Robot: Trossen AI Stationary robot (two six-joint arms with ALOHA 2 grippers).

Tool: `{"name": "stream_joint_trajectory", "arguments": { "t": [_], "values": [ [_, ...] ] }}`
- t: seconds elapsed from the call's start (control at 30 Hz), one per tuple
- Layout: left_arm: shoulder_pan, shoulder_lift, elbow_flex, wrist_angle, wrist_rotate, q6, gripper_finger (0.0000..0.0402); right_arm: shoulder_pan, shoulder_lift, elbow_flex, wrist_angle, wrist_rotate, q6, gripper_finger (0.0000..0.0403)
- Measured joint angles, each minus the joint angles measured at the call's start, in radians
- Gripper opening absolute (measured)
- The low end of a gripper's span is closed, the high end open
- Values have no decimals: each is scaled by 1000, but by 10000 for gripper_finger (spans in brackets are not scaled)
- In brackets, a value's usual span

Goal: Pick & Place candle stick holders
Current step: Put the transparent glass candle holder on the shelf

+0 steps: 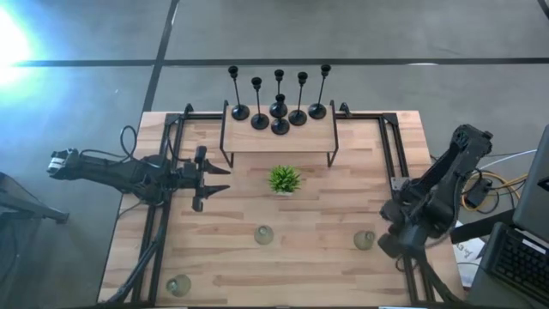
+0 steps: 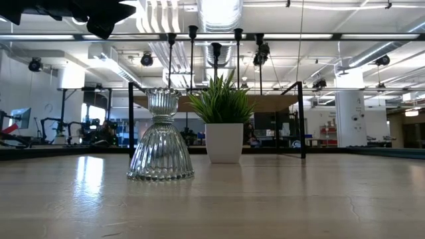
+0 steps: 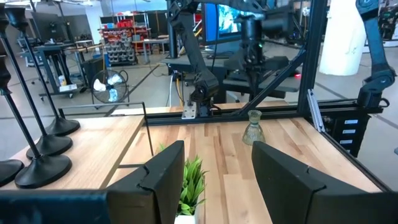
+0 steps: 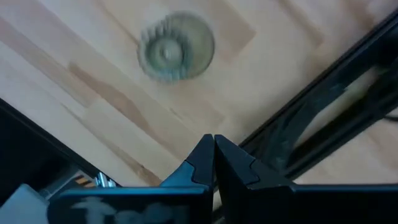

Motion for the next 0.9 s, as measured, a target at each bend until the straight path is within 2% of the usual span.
{"name": "stream_joint_trajectory", "arguments": {
  "t": [0.2,0.43,0.53,0.7,0.9],
  "values": [
    [0,0,-3,2,0,1,193,141,77,-124,243,0,165,8],
    [0,0,-3,10,0,1,193,170,197,-219,510,8,210,8],
    [0,-1,-3,10,0,1,193,169,227,-226,532,26,204,8],
    [0,0,-3,10,0,0,193,150,215,-224,530,174,191,8],
    [0,0,-3,10,0,0,193,75,202,-230,509,252,72,8]
  ]
}}
